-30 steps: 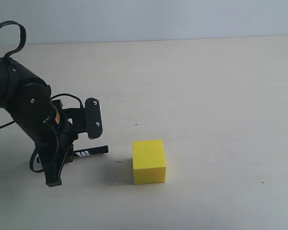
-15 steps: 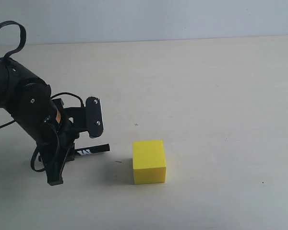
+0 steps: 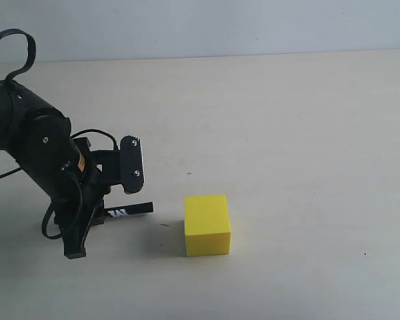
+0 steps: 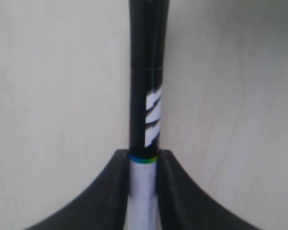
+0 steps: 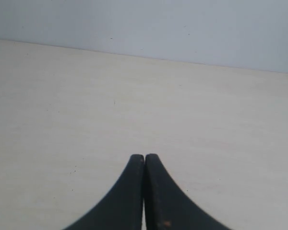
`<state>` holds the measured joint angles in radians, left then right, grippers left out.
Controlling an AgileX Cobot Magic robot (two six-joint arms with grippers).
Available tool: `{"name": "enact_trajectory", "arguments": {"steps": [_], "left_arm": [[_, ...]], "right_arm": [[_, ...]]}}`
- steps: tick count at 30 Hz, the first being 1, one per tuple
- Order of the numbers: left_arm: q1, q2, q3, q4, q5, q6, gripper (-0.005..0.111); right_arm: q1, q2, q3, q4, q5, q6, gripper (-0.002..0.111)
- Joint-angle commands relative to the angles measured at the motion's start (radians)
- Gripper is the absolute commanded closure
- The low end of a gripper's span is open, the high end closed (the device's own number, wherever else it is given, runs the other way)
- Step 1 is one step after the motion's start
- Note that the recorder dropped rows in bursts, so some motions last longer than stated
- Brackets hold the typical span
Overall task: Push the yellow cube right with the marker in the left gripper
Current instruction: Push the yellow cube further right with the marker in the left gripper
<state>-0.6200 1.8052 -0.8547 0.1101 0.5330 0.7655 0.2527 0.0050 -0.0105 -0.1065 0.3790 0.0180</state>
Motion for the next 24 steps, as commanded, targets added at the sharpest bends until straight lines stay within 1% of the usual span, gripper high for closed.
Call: {"name": "enact_trajectory", "arguments": {"steps": [1, 7, 9, 11, 16, 19, 22, 24], "left_arm": [[-0.037, -0.001, -0.003, -0.01, 0.002, 0.012, 0.107], [-0.16, -0.001, -0.056, -0.016, 0.002, -0.03, 0.107], [-0.188, -0.001, -0.069, -0.016, 0.007, -0.04, 0.107], [-0.19, -0.001, -0.076, -0.014, 0.028, -0.049, 0.107], [-0.138, -0.001, -0.076, -0.013, 0.141, -0.063, 0.107], [-0.132, -0.001, -0.076, -0.013, 0.168, -0.074, 0.107], [-0.169, -0.001, -0.076, -0.038, 0.121, -0.074, 0.107], [-0.217, -0.001, -0.076, -0.054, 0.077, -0.071, 0.107]], "right_arm": [[-0.005, -0.005, 0.003, -0.002, -0.012, -0.01, 0.108], [-0.005, -0.005, 0.003, -0.002, -0.013, -0.009, 0.108], [-0.005, -0.005, 0.003, -0.002, -0.013, -0.009, 0.108], [-0.005, -0.005, 0.003, 0.0, -0.012, -0.009, 0.108], [-0.005, -0.005, 0.003, 0.0, -0.012, -0.009, 0.108], [-0.005, -0.005, 0.003, 0.0, -0.012, -0.009, 0.108], [-0.005, -0.005, 0.003, 0.0, -0.012, -0.009, 0.108], [-0.005, -0.005, 0.003, 0.0, -0.012, -0.009, 0.108]]}}
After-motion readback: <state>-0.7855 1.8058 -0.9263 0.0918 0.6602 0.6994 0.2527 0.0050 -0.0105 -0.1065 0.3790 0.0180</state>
